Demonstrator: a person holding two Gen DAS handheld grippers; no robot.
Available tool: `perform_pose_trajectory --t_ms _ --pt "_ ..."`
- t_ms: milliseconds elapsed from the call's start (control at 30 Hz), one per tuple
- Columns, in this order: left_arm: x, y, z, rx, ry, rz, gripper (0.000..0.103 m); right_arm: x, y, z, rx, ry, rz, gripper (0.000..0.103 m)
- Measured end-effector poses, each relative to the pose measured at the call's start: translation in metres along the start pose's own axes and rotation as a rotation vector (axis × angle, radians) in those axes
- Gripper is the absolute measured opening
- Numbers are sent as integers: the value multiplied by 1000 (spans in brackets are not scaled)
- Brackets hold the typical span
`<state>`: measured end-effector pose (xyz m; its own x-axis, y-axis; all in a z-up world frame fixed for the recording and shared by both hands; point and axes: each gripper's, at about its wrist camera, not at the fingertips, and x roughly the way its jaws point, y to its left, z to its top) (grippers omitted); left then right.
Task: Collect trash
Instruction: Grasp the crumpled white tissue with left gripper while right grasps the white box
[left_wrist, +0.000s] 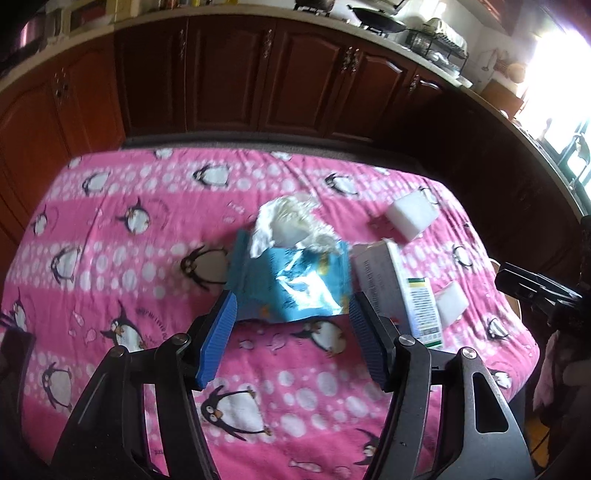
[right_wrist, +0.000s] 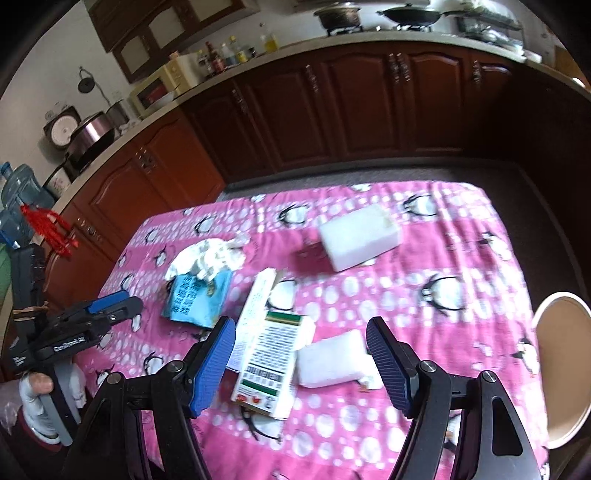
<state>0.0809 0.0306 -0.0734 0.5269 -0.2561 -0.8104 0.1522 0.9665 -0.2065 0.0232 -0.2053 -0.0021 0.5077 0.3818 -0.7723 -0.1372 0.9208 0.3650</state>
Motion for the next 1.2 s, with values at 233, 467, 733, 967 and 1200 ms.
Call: perform_pose_trajectory --t_ms 233,467,733,967,1200 --pt "23 15 22 -30 11 -3 62 27 15 8 -30 43 15 71" --pt "72 9 66 -15 98 -30 70 56 25 17 -56 100 27 71" --pt "129 -8 84 65 220 26 59 108 33 29 -59 198 35 70" --pt "122 6 84 37 207 2 15 121 43 28 -81 225 83 21" --pt "56 29 98 -23 62 -58 14 78 41 29 -62 147 175 18"
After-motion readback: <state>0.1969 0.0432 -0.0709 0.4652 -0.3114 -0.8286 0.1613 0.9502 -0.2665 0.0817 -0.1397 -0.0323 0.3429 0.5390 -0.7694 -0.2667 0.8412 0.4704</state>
